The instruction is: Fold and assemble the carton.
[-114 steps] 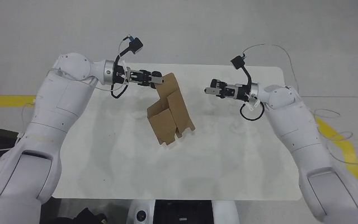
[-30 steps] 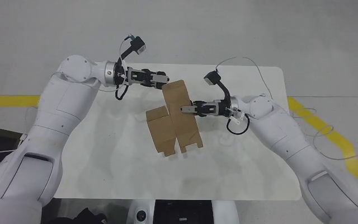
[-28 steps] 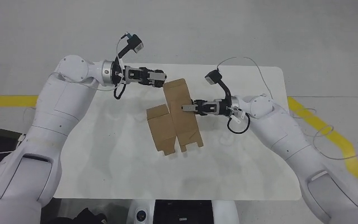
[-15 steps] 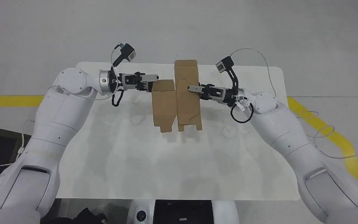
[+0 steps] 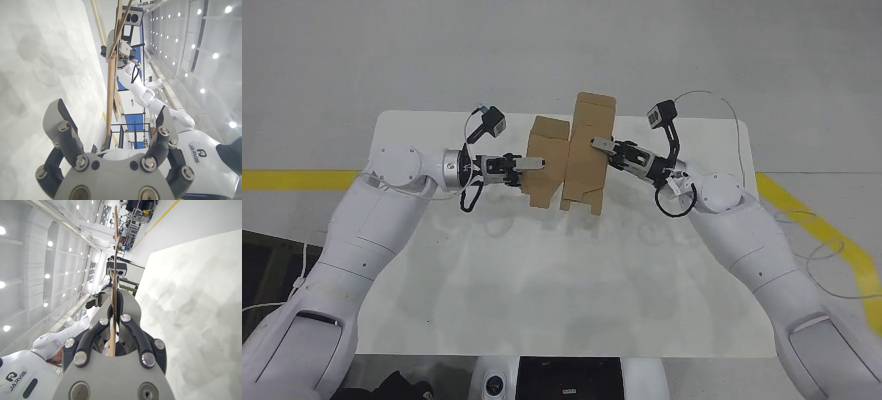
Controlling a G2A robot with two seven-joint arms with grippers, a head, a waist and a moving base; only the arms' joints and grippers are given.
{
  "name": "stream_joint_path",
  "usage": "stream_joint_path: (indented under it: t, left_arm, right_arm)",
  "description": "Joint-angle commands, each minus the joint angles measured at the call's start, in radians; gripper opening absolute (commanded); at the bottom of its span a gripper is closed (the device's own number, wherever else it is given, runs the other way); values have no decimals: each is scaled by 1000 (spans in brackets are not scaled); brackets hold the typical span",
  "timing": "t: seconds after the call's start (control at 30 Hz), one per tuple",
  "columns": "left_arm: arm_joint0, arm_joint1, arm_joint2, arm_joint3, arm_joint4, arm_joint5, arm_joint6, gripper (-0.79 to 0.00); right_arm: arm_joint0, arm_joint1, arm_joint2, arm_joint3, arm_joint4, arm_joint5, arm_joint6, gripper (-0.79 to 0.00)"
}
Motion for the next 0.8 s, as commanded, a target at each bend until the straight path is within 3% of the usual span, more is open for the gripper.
stream_joint_path:
  t: [0.0,0.07,0.1,0.13,0.17,0.2,0.6,0.63,0.67,0.7,0.73,0.77]
  left_arm:
    - [2,-4,4,1,2,3,11,0]
    - [3,-7,6,1,-3,3,12,0]
    - [3,-8,6,2,-3,1,13,-83]
    - [4,-9,6,2,-4,-1,13,-403]
    - [4,-10,6,2,-4,-1,13,-554]
    - [4,-11,6,2,-3,-2,12,-785]
    - [7,-20,0,-1,-1,5,-9,-785]
    - [7,-20,0,-1,-1,7,-10,-785]
    - [7,-21,-1,0,-1,9,-11,-785]
    - [7,-22,-1,0,-3,10,-12,-785]
    - [7,-23,-2,1,-5,11,-14,-785]
    - [7,-23,-4,2,-9,12,-17,-785]
  right_arm:
    - [-12,2,13,-11,-6,7,-2,-785]
    - [-22,3,24,-19,-13,15,-4,-785]
    - [-27,3,29,-22,-16,19,-5,-785]
    - [-31,4,34,-26,-20,23,-6,-785]
    - [-34,4,38,-29,-23,26,-6,-785]
    - [-37,3,42,-31,-28,30,-7,-785]
    - [-59,-3,85,-44,-68,39,-12,-785]
    - [-61,-3,89,-44,-70,38,-10,-668]
    - [-62,-3,93,-44,-72,37,-10,-462]
    - [-64,-4,97,-45,-73,37,-9,-326]
    - [-66,-4,101,-46,-74,38,-7,0]
    - [-67,-4,105,-46,-75,36,-3,0]
